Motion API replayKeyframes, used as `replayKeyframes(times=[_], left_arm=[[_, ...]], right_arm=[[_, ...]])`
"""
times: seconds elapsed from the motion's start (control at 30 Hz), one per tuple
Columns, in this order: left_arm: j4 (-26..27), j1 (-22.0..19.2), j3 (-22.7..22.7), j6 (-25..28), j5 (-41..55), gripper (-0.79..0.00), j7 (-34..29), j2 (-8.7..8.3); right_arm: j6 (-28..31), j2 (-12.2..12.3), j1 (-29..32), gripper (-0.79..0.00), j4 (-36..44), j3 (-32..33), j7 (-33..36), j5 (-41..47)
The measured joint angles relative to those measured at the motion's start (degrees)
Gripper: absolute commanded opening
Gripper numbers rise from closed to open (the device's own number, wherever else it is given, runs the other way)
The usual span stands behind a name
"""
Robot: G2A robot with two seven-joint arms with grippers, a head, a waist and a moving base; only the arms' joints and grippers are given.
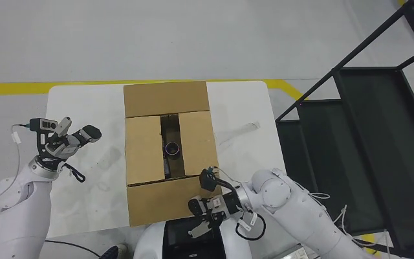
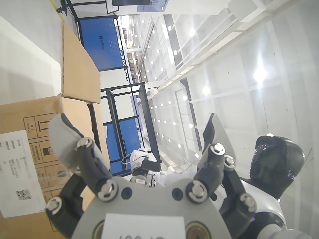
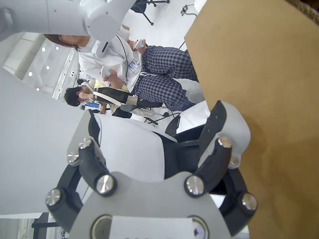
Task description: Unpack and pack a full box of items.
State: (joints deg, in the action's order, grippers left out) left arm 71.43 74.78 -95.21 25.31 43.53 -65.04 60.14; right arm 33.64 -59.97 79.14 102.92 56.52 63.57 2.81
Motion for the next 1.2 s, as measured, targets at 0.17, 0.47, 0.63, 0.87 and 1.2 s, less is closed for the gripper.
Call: replayKeyframes(times=[0.17,0.47,0.63,0.87,1.2], left_arm=[[0.0,0.0,0.0,0.0,0.0,0.0,0.0,0.0],[0.0,0.0,0.0,0.0,0.0,0.0,0.0,0.0],[0.0,0.0,0.0,0.0,0.0,0.0,0.0,0.0],[0.0,0.0,0.0,0.0,0.0,0.0,0.0,0.0],[0.0,0.0,0.0,0.0,0.0,0.0,0.0,0.0]], right_arm=[[-6.45,-0.22,-4.05,0.0,0.31,0.37,-0.85,3.13],[-17.2,-2.74,-15.01,0.0,-3.17,-5.79,-3.5,6.53],[-19.86,-4.34,-20.86,0.0,-7.24,-10.06,-2.87,6.77],[-19.8,-4.32,-20.77,0.0,-7.2,-9.98,-2.86,6.81],[-19.89,-4.35,-20.7,0.0,-7.18,-10.02,-3.02,6.94]])
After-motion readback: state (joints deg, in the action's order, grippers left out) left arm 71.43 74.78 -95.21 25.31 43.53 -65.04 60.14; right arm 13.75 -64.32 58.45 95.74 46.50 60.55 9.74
